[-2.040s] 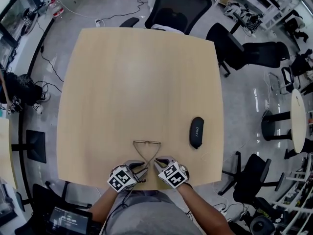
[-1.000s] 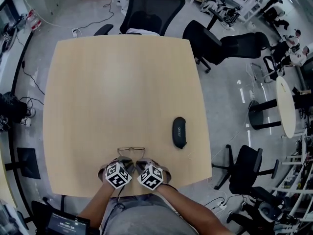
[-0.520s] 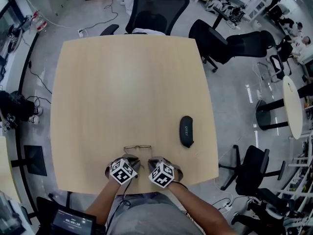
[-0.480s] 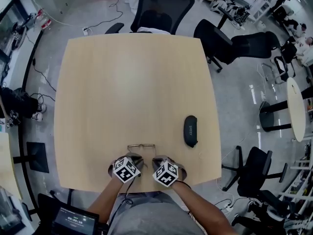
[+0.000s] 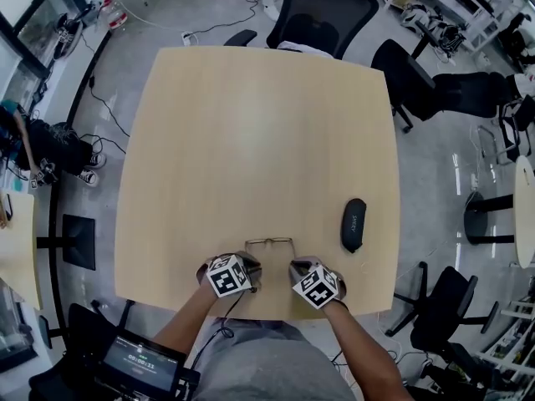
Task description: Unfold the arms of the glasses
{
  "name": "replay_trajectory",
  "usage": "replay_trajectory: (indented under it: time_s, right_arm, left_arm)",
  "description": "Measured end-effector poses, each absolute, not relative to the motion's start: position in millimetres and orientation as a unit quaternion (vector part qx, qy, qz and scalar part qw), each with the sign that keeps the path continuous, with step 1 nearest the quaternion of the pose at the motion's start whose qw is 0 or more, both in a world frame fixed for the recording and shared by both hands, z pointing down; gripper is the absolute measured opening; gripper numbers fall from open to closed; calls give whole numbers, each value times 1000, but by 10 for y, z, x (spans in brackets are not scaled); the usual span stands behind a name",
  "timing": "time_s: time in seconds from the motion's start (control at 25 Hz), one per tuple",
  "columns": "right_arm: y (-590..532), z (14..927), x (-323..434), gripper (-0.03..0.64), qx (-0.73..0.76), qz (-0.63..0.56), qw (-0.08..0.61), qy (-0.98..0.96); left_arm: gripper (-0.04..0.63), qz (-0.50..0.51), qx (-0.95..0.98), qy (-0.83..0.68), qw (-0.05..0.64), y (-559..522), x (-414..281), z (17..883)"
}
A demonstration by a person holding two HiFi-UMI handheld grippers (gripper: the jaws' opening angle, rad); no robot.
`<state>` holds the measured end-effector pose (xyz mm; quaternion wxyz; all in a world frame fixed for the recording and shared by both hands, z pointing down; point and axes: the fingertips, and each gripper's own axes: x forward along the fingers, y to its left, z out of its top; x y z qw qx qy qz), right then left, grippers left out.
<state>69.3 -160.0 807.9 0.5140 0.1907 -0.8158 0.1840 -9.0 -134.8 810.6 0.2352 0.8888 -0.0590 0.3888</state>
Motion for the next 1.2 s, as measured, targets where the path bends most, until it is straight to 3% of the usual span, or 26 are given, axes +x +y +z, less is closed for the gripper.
replay_trajectory:
  time_s: [0.4, 0.8, 1.0, 1.2]
  right_arm:
    - [-1608, 8132, 614, 17, 181, 192, 521, -812]
    - [-1590, 7938, 741, 17, 194, 198, 500, -821]
    - [-1608, 7625, 749, 17, 218, 193, 463, -837]
    - [-1691, 6995, 770, 17, 264, 194, 383, -864]
  left_arm:
    - [41, 379, 895, -34, 234, -1251, -332, 8077]
    - [43, 281, 930, -64, 230, -1329, -360, 7504]
    - [43, 210, 942, -140, 221, -1475, -503, 7025]
    - [43, 135, 945, -221, 198, -1501, -668, 6396]
